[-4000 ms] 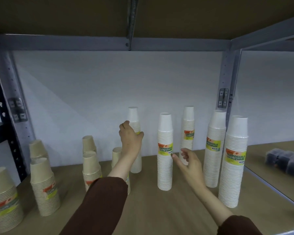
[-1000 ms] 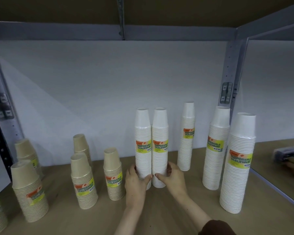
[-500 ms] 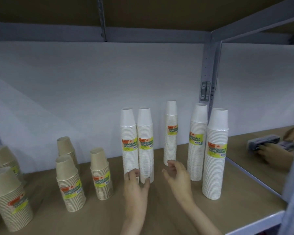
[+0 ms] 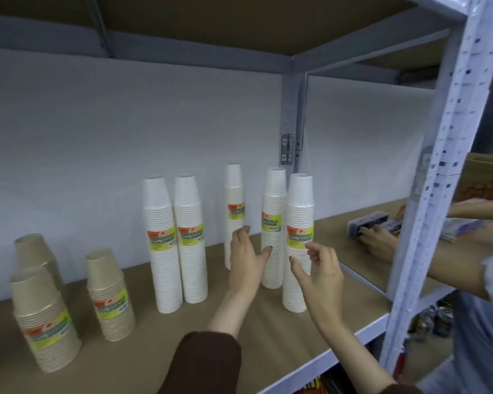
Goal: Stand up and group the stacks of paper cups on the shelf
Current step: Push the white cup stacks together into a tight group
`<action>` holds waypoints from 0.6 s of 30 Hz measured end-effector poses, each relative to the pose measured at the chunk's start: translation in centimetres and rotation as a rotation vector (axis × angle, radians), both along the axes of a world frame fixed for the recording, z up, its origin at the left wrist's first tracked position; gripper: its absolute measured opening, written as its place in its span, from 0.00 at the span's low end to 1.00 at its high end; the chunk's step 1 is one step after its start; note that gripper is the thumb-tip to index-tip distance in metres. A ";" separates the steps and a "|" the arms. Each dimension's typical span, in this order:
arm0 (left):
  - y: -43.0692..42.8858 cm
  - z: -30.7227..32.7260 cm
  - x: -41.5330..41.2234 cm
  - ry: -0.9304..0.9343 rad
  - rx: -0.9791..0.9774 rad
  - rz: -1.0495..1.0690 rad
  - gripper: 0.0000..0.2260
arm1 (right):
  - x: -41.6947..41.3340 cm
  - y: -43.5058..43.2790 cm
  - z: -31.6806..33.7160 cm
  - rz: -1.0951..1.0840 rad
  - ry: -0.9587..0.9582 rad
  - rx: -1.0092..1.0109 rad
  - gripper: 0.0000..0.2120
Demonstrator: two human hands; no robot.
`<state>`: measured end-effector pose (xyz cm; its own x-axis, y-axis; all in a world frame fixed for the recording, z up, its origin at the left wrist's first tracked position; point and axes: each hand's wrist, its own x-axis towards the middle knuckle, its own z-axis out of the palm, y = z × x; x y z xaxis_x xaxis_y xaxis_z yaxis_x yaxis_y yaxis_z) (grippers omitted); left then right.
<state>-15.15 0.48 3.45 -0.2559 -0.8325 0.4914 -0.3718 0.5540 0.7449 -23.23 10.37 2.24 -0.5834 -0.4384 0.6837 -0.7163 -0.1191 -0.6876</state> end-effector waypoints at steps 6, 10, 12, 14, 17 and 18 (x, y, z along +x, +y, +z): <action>-2.0 0.7 -1.5 -0.062 0.058 -0.032 0.34 | -1.9 0.1 0.1 0.017 -0.035 0.109 0.24; -2.7 0.8 -1.8 -0.094 0.081 -0.040 0.35 | -2.4 -0.4 -0.1 0.057 -0.050 0.154 0.28; -2.9 0.8 -2.0 -0.101 0.093 -0.059 0.35 | -2.5 -0.6 -0.2 0.078 -0.060 0.155 0.28; -3.0 0.7 -2.2 -0.096 0.115 -0.092 0.35 | -2.5 -0.8 -0.3 0.084 -0.065 0.152 0.28; -3.2 0.5 -2.5 -0.109 0.119 -0.137 0.33 | -2.6 -1.3 -0.4 0.081 -0.077 0.150 0.28; -3.3 0.4 -2.6 -0.102 0.117 -0.149 0.32 | -2.7 -1.4 -0.5 0.084 -0.087 0.160 0.28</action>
<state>-17.78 -2.77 3.88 -0.4242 -0.8316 0.3585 -0.3693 0.5203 0.7700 -25.98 8.99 1.75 -0.5941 -0.5867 0.5503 -0.6456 -0.0603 -0.7613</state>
